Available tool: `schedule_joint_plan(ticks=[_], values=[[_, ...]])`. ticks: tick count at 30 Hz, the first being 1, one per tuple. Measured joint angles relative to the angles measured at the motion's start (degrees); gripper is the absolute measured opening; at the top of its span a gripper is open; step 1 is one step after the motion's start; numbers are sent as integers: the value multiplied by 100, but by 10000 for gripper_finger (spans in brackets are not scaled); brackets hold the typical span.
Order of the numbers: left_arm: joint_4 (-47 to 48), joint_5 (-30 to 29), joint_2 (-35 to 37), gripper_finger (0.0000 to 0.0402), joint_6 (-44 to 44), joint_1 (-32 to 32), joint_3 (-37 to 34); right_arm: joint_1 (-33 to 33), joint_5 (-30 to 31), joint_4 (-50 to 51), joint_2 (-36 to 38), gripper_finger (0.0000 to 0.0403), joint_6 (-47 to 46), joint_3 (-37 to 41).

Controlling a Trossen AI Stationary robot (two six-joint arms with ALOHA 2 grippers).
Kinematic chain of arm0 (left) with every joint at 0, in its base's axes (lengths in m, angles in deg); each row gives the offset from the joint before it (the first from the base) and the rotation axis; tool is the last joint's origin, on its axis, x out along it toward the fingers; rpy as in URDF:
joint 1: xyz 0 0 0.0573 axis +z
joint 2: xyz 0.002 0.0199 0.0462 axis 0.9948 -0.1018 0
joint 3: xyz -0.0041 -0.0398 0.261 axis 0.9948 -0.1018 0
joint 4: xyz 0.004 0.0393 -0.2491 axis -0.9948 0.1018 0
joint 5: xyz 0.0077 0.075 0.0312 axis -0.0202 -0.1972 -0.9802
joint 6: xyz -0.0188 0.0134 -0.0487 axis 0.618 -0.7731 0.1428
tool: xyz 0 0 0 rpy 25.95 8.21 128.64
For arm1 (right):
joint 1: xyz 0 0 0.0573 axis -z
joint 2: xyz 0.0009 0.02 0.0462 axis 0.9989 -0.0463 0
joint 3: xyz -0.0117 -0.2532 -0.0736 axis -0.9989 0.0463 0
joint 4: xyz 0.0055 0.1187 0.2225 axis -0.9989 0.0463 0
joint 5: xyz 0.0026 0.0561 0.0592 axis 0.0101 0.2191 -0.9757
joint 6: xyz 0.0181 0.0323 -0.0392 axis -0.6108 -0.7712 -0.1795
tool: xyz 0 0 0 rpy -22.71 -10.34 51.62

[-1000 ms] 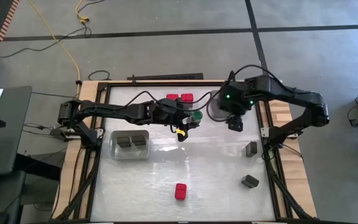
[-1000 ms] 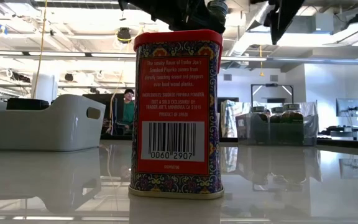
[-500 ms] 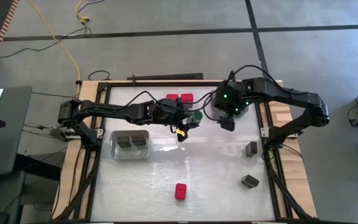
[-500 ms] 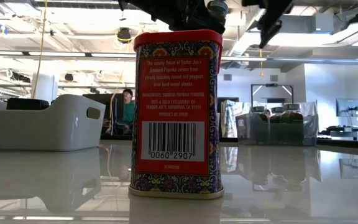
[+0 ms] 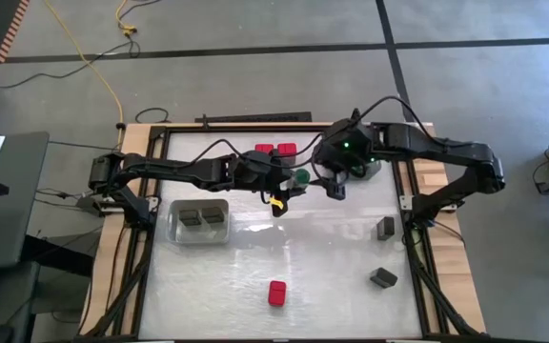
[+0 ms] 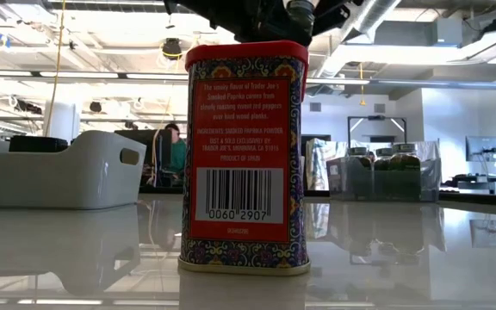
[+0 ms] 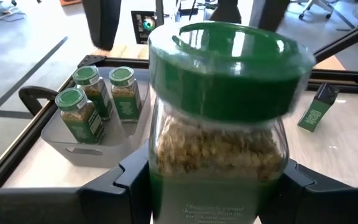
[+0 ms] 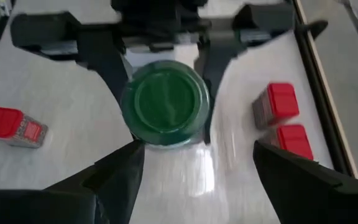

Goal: Sort spices by type
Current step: Put the green seasoning bottle into the black bin

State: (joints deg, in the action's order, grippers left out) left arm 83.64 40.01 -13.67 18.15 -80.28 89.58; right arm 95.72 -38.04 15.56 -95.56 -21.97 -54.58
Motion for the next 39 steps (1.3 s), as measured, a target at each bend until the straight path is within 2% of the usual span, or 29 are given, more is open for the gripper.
schedule_joint_plan(ticks=[6, 12, 22, 30, 39], values=[[-48, 0, 0, 202, -66, 4, 0, -194, -9, -277, -146, 330, 187, -2], [-47, 2, 0, 202, -65, 11, 0, -319, -44, 79, -241, 330, 191, -2], [-47, 2, 0, 202, -57, 11, 0, -310, -64, -449, -263, 329, 433, -2], [-25, 4, 0, 202, -41, 11, 0, -362, -165, -334, -702, 327, 447, -343], [39, 34, -1, 202, -41, 9, -7, -375, -164, 371, -1073, 267, 539, -836]])
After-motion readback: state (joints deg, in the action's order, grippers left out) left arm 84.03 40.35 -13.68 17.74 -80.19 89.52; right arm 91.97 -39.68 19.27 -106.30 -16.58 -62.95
